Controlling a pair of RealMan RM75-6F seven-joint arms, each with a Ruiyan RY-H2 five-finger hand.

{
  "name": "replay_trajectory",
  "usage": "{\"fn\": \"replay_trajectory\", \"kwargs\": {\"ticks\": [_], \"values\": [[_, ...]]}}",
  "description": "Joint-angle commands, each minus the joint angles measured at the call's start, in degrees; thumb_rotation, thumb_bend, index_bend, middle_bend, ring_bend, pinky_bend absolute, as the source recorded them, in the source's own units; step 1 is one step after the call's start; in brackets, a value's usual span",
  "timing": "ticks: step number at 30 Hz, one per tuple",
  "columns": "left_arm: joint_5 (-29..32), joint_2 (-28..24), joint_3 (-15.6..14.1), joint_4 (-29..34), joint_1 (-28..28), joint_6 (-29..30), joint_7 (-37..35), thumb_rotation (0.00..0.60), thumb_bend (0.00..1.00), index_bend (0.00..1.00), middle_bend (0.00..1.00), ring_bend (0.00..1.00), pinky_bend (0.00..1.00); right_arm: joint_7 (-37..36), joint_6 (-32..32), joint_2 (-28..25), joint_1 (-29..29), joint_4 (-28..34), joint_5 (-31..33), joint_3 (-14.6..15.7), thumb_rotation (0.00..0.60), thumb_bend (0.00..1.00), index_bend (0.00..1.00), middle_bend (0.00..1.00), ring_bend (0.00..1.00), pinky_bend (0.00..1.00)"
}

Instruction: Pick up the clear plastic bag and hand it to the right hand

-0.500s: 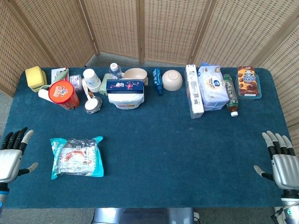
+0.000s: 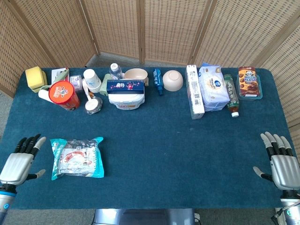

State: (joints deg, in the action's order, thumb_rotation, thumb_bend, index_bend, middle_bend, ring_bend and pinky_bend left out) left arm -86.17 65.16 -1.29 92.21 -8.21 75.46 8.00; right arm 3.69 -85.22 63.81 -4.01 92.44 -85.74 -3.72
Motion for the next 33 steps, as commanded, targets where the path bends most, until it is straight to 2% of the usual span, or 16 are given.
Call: {"fn": "replay_trajectory", "kwargs": {"ticks": [1,6,24,25,27,29,31,33], "values": [[-0.41,0.86,-1.39,-2.6,-3.12,-6.33,-2.48,0.6,0.0,0.0,0.0,0.0,0.0,-0.06,0.2,-0.14,0.03,0.13,0.3,-0.02,0.6,0.0,0.0,0.0,0.0,0.0],[-0.67,2.39,-2.11,-4.77,-5.51,-11.05,-4.15,0.6,0.0,0.0,0.0,0.0,0.0,-0.11,0.48,-0.28,-0.04,0.25,0.48,-0.03,0.6,0.0,0.0,0.0,0.0,0.0],[3.94,7.09,-0.35,-6.73,-10.14,-17.89,-0.68,0.6,0.0,0.0,0.0,0.0,0.02,-1.04,0.58,-0.71,0.01,0.27,0.78,-0.19,0.6,0.0,0.0,0.0,0.0,0.0],[4.16,7.52,-0.12,-7.03,-10.26,-17.73,-0.45,0.6,0.0,0.0,0.0,0.0,0.08,-1.06,0.54,-0.71,0.02,0.27,0.71,-0.17,0.6,0.0,0.0,0.0,0.0,0.0],[4.27,8.33,0.27,-7.5,-10.28,-16.92,0.07,0.6,0.0,0.02,0.02,0.05,0.27,-1.12,0.48,-0.71,0.03,0.27,0.57,-0.13,0.6,0.0,0.0,0.0,0.0,0.0],[4.55,9.32,0.75,-8.02,-10.06,-15.6,1.07,0.6,0.0,0.17,0.19,0.24,0.54,-1.24,0.36,-0.75,0.09,0.27,0.48,-0.12,0.6,0.0,0.0,0.0,0.0,0.0],[4.66,10.13,0.98,-8.45,-9.9,-14.63,2.35,0.6,0.01,0.34,0.37,0.41,0.69,-1.43,0.23,-0.79,0.13,0.27,0.4,-0.13,0.6,0.0,0.0,0.0,0.0,0.0],[5.04,10.89,1.19,-8.55,-9.79,-14.0,3.44,0.6,0.04,0.47,0.51,0.53,0.77,-1.76,0.13,-0.87,0.17,0.26,0.32,-0.13,0.6,0.0,0.0,0.0,0.0,0.0]]}}
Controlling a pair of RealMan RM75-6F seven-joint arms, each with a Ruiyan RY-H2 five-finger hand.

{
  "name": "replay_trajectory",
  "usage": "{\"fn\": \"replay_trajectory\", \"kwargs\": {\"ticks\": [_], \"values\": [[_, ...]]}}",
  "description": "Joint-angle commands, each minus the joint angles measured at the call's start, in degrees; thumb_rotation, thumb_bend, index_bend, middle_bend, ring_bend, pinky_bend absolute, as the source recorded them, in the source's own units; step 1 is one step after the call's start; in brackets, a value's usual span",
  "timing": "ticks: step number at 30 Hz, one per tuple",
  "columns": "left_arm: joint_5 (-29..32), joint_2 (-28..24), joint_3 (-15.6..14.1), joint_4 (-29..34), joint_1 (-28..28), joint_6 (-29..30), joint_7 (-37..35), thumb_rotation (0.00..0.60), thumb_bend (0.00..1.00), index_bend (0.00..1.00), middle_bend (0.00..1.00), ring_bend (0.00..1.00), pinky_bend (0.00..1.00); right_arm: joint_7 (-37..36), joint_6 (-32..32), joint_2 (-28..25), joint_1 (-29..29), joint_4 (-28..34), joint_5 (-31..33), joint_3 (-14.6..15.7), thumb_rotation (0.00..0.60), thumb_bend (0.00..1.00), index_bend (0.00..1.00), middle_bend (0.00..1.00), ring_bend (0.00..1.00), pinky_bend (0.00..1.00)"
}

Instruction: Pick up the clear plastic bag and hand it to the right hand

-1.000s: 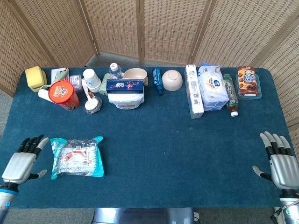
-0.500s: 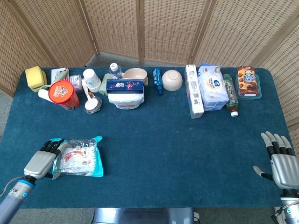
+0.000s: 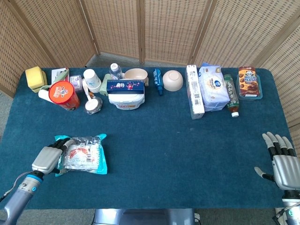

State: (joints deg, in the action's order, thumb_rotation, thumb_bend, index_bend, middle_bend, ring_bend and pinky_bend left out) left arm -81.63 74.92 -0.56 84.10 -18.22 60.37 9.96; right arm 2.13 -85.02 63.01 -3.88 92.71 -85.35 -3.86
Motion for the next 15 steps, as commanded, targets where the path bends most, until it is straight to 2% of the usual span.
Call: {"fn": "replay_trajectory", "kwargs": {"ticks": [1,5,15], "values": [[0.94,1.47,0.53,-0.53,0.28,1.29,2.41,0.6,0.09,0.53,0.57,0.59,0.8,-0.37,-0.07,-0.1,0.04,-0.02,-0.1,0.01,0.6,0.0,0.0,0.0,0.0,0.0],[1.89,2.39,0.95,-0.2,0.53,2.41,4.18,0.6,0.23,0.67,0.71,0.7,0.87,-0.75,0.04,-0.15,0.03,-0.07,-0.25,0.12,0.6,0.0,0.0,0.0,0.0,0.0],[-1.87,1.95,1.96,0.65,1.46,9.02,-0.12,0.6,0.25,0.69,0.73,0.73,0.89,-0.48,0.44,-0.02,-0.14,-0.13,-0.42,0.29,0.6,0.0,0.0,0.0,0.0,0.0]]}}
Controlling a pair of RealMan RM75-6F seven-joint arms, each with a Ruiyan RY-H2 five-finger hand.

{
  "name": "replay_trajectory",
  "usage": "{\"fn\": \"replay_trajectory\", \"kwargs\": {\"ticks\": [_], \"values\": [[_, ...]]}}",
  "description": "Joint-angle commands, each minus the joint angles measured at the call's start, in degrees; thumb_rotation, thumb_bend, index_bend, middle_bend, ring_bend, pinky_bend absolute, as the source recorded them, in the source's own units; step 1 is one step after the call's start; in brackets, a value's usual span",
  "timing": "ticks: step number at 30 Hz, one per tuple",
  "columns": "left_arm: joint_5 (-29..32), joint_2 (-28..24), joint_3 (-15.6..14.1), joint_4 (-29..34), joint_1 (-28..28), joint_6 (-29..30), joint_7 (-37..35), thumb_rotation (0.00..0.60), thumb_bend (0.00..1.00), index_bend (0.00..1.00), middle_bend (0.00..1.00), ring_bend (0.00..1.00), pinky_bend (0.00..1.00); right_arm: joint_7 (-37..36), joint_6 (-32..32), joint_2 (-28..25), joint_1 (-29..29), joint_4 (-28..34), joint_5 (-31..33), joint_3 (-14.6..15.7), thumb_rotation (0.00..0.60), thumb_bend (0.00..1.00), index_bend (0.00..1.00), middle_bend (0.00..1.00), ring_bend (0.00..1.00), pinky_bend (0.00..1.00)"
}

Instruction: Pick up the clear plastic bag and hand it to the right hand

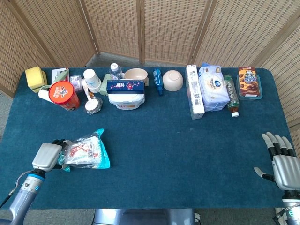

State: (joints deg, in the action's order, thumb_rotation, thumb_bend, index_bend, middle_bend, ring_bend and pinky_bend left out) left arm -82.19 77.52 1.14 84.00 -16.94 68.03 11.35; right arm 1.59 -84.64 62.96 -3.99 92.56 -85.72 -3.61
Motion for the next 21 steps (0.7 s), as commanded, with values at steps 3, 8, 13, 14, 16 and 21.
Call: {"fn": "replay_trajectory", "kwargs": {"ticks": [3,8,13,14,16,21], "values": [[-3.59,-1.83,0.35,2.1,0.05,3.19,-3.26,0.6,0.25,0.69,0.73,0.73,0.89,0.28,0.31,0.12,-0.17,0.16,-0.49,0.31,0.6,0.0,0.0,0.0,0.0,0.0],[-5.94,-3.12,1.23,4.44,-0.75,5.18,-4.74,0.6,0.25,0.69,0.73,0.73,0.89,1.06,0.81,0.41,-0.43,0.65,-2.01,1.24,0.6,0.0,0.0,0.0,0.0,0.0],[-6.31,-3.67,2.36,7.85,-2.06,5.08,-4.69,0.6,0.25,0.69,0.73,0.73,0.89,0.0,2.08,0.31,-1.01,2.18,-3.48,2.23,0.6,0.0,0.0,0.0,0.0,0.0],[-6.51,-3.64,2.6,8.55,-2.32,5.14,-4.86,0.6,0.25,0.69,0.73,0.73,0.89,-0.51,2.49,0.21,-1.25,2.53,-3.82,2.42,0.6,0.0,0.0,0.0,0.0,0.0],[-6.77,-3.63,3.12,10.57,-3.11,4.79,-5.67,0.6,0.25,0.69,0.73,0.73,0.89,-1.2,3.7,-0.06,-2.0,3.22,-4.62,2.79,0.6,0.0,0.0,0.0,0.0,0.0],[-5.45,-3.6,4.83,15.64,-5.63,2.13,-4.08,0.6,0.25,0.69,0.73,0.73,0.88,-2.16,8.29,-1.01,-4.88,6.03,-4.32,2.45,0.6,0.0,0.0,0.0,0.0,0.0]]}}
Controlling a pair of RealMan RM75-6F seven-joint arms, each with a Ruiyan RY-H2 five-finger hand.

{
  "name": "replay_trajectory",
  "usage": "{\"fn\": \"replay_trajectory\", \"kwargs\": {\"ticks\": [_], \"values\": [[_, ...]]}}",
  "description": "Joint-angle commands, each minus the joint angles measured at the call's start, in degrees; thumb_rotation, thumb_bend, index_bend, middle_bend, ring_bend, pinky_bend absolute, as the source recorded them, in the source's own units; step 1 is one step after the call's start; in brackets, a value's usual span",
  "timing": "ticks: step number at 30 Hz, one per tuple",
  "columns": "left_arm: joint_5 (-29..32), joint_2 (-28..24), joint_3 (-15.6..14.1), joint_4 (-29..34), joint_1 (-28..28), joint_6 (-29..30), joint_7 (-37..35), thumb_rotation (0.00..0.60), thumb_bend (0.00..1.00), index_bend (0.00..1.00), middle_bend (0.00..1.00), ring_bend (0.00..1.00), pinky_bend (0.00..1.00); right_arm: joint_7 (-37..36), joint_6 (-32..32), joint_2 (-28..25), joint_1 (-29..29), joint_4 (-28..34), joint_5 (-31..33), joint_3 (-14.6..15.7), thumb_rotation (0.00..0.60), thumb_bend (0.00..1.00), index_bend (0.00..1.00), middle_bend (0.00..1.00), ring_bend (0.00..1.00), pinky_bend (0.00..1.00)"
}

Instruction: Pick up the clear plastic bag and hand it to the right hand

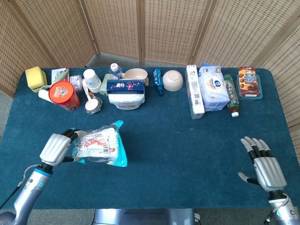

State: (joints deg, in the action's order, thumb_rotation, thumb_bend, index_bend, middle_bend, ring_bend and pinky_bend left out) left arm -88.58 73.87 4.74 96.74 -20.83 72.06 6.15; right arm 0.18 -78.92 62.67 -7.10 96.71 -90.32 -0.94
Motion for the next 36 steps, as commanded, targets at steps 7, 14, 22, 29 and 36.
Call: {"fn": "replay_trajectory", "kwargs": {"ticks": [7,14,22,29,36], "values": [[6.43,2.52,4.86,8.52,-7.22,-8.37,5.64,0.6,0.25,0.69,0.73,0.73,0.89,-2.17,9.87,-3.57,-6.72,9.23,2.1,-1.72,0.6,0.0,0.0,0.0,0.0,0.0],[13.06,6.12,6.85,11.41,-11.49,-13.01,9.97,0.6,0.25,0.69,0.73,0.73,0.89,-3.27,15.59,-5.57,-10.47,13.84,7.28,-3.89,0.6,0.0,0.0,0.0,0.0,0.0],[21.18,9.88,8.61,14.01,-15.9,-14.96,16.22,0.6,0.25,0.69,0.73,0.73,0.88,-7.06,16.55,-8.08,-11.56,17.96,7.22,-4.47,0.6,0.0,0.0,0.0,0.0,0.0],[26.12,13.33,9.51,12.21,-18.23,-14.1,18.69,0.6,0.25,0.69,0.73,0.73,0.89,-5.78,17.25,-9.01,-12.14,19.83,5.7,-3.54,0.6,0.0,0.0,0.0,0.0,0.0],[28.97,14.84,10.53,10.69,-19.8,-14.13,17.53,0.6,0.25,0.69,0.73,0.73,0.89,-4.23,16.91,-6.47,-12.85,19.68,4.83,-3.39,0.6,0.0,0.0,0.0,0.0,0.0]]}}
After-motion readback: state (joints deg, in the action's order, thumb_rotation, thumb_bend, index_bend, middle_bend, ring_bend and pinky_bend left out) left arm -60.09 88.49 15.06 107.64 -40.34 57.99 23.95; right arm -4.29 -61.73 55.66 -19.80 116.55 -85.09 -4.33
